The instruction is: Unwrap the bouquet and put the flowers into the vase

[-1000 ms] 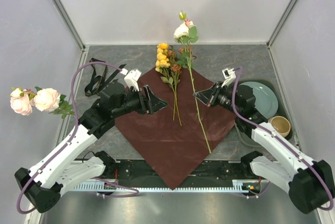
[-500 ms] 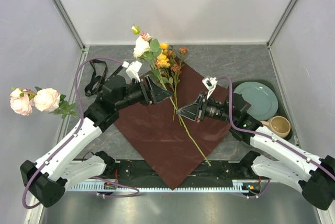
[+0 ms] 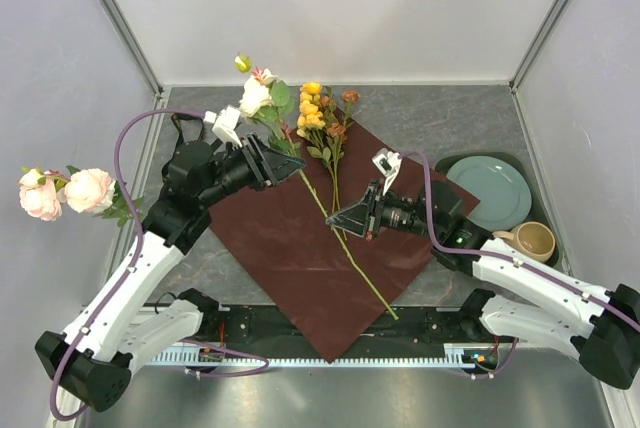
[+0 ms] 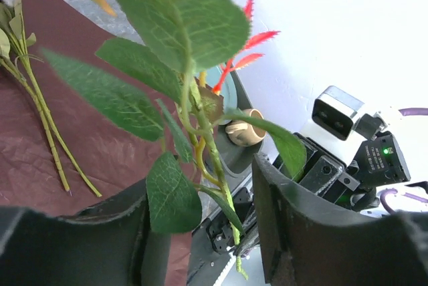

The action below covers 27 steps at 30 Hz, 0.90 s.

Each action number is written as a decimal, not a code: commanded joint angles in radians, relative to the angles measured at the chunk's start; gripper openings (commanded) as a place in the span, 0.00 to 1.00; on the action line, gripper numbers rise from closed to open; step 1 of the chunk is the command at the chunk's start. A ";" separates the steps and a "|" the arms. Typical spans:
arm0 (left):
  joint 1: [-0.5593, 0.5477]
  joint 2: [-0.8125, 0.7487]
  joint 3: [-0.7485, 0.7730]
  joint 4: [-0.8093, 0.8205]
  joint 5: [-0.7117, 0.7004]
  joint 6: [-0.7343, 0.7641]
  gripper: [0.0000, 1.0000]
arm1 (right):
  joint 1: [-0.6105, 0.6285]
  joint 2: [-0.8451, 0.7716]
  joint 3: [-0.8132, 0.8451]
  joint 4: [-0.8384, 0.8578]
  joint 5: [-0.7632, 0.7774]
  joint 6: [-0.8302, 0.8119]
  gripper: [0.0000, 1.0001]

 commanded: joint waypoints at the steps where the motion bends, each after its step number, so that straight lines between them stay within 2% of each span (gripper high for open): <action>1: 0.022 -0.004 0.022 0.051 0.073 -0.044 0.52 | 0.026 0.007 0.068 0.038 0.023 -0.048 0.00; 3: 0.028 -0.005 0.020 0.053 0.074 -0.043 0.49 | 0.032 0.013 0.074 0.029 0.030 -0.062 0.00; 5: 0.031 -0.005 0.022 0.051 0.083 -0.040 0.41 | 0.044 0.016 0.078 0.020 0.036 -0.071 0.00; 6: 0.036 -0.005 0.025 0.053 0.087 -0.038 0.34 | 0.049 0.019 0.083 0.015 0.041 -0.081 0.00; 8: 0.037 -0.008 0.031 0.051 0.093 -0.029 0.28 | 0.061 0.025 0.089 0.000 0.044 -0.091 0.00; 9: 0.039 -0.011 0.032 0.050 0.094 -0.024 0.18 | 0.064 0.027 0.095 -0.005 0.044 -0.102 0.00; 12: 0.042 -0.024 0.048 0.034 0.093 0.006 0.02 | 0.073 0.036 0.107 -0.021 0.041 -0.116 0.00; 13: 0.043 -0.031 0.049 0.030 0.081 0.025 0.02 | 0.075 0.042 0.112 -0.040 0.041 -0.123 0.02; 15: 0.043 -0.047 0.061 0.011 0.067 0.049 0.02 | 0.076 0.053 0.135 -0.069 0.053 -0.134 0.19; 16: 0.043 -0.067 0.069 -0.004 0.048 0.084 0.02 | 0.075 0.053 0.141 -0.104 0.094 -0.145 0.42; 18: 0.045 -0.082 0.123 -0.079 0.030 0.135 0.02 | 0.075 0.045 0.155 -0.136 0.154 -0.154 0.62; 19: 0.045 -0.091 0.150 -0.111 0.001 0.202 0.02 | 0.075 0.033 0.158 -0.175 0.232 -0.156 0.79; 21: 0.045 -0.100 0.251 -0.232 -0.059 0.282 0.02 | 0.073 0.021 0.163 -0.227 0.315 -0.162 0.95; 24: 0.045 -0.113 0.415 -0.396 -0.154 0.460 0.02 | 0.073 -0.008 0.163 -0.259 0.430 -0.176 0.98; 25: 0.045 -0.116 0.458 -0.438 -0.233 0.543 0.02 | 0.073 -0.018 0.163 -0.278 0.455 -0.179 0.98; 27: 0.045 -0.120 0.581 -0.496 -0.360 0.617 0.02 | 0.072 -0.016 0.166 -0.293 0.486 -0.183 0.98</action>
